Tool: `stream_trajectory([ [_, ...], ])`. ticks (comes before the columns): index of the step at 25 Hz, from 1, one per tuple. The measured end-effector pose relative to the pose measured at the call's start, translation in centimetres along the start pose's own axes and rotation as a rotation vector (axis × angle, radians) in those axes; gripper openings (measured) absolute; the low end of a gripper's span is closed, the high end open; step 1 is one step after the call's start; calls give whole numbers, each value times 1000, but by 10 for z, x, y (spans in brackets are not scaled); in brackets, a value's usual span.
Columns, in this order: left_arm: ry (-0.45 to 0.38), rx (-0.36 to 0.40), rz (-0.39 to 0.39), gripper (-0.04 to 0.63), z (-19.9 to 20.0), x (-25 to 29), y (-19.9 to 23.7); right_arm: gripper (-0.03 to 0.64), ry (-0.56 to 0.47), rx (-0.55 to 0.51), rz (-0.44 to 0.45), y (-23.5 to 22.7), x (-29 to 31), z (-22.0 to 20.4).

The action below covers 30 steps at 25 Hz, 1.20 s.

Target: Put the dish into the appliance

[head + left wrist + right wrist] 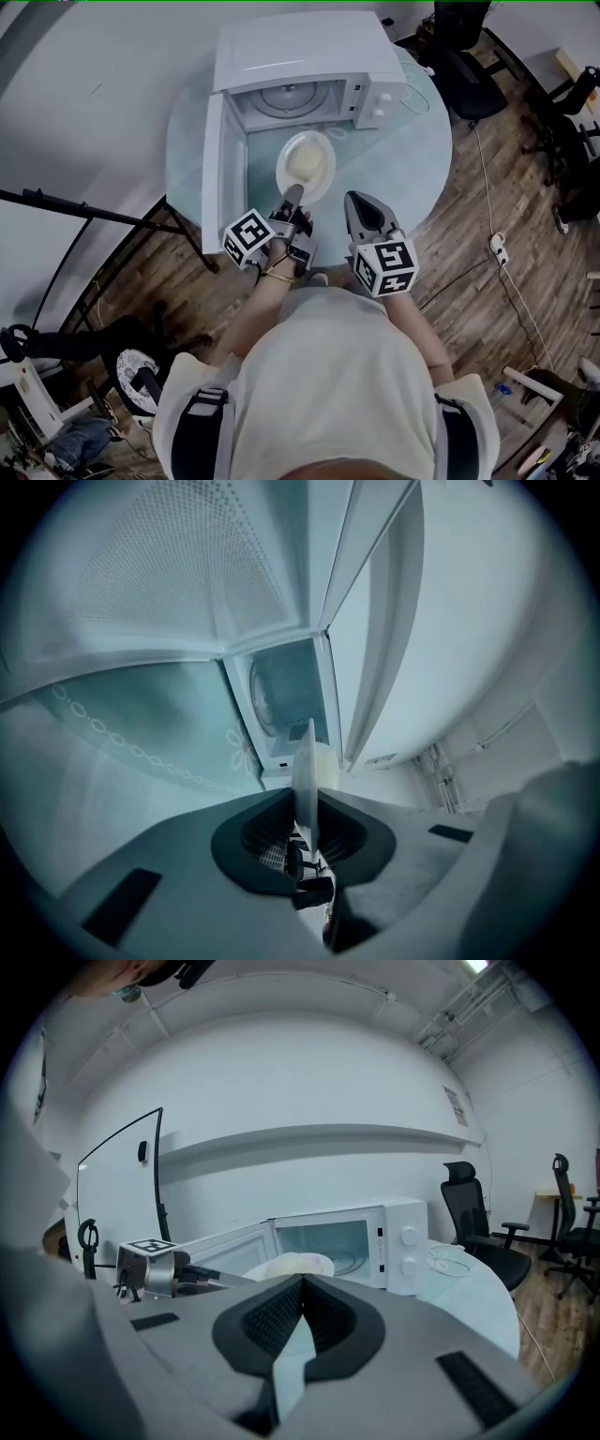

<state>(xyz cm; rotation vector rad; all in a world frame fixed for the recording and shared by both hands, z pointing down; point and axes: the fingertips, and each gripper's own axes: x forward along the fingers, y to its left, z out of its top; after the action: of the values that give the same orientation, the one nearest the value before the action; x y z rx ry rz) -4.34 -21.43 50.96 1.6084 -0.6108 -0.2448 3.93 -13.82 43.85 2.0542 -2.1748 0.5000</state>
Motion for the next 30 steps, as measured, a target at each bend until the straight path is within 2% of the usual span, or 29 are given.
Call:
stream_trajectory([
  [11,-72,-36,18,40,21,40,7,6,21,2,46,-25,23,4],
  [20,-187,-87,39,40,51,93,17,6,51,-39,161,-63,65,20],
  [30,-298,-134,72,40,85,133,37,6,104,-78,288,-81,97,20],
])
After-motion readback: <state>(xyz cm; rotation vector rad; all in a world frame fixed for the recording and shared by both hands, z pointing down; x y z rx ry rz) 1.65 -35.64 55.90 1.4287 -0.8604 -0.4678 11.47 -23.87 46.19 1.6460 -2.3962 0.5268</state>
